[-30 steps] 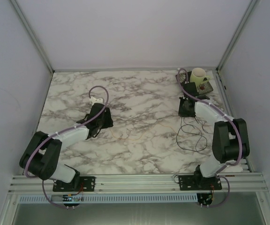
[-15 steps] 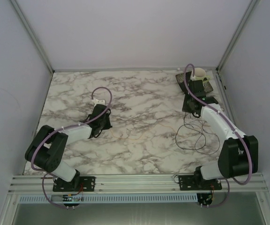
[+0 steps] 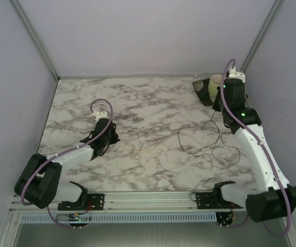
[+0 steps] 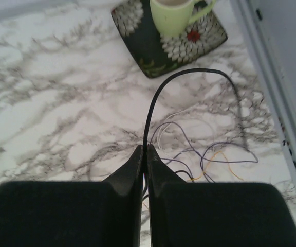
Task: Zip-tie the wires
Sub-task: Straighten the cable at the center of the board.
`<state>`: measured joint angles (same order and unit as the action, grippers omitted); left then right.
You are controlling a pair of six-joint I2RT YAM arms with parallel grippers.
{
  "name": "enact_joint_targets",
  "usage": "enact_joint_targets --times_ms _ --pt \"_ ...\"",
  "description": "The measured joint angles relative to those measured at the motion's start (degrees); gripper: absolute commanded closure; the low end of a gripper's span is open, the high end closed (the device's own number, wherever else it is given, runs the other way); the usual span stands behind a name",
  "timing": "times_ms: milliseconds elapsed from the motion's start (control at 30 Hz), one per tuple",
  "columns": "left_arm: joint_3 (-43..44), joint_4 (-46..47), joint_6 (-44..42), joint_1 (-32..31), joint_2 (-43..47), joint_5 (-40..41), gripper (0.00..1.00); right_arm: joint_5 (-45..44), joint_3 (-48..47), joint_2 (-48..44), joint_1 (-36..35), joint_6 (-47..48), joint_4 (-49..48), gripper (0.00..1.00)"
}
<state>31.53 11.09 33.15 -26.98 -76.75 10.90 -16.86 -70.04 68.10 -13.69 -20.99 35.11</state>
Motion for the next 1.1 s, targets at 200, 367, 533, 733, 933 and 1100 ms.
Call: enact_joint_targets --times_ms 200,367,533,733,933,1100 --pt "-3.50 -0.68 2.84 -0.46 1.38 0.76 1.00 -0.57 -1.22 -6.91 0.00 1.99 -0.46 1.00" --pt "-5.97 -2.29 5.35 -0.50 4.46 3.17 0.91 0.04 -0.96 -7.63 0.00 3.91 -0.39 1.00" --pt "-6.32 -4.70 6.97 -0.50 7.45 6.10 0.81 2.01 -0.04 -7.63 0.00 6.82 0.13 1.00" --pt "-6.32 -8.57 8.17 -0.50 10.69 9.01 0.40 3.61 0.68 -8.57 0.00 9.46 0.24 1.00" --pt "-4.28 -14.56 8.17 -0.48 16.26 12.04 0.23 10.73 2.16 -9.79 0.00 12.98 0.07 1.00" --pt "4.46 -15.47 4.44 -0.46 19.82 9.86 0.23 22.10 6.12 -11.17 0.00 16.98 -0.61 1.00"
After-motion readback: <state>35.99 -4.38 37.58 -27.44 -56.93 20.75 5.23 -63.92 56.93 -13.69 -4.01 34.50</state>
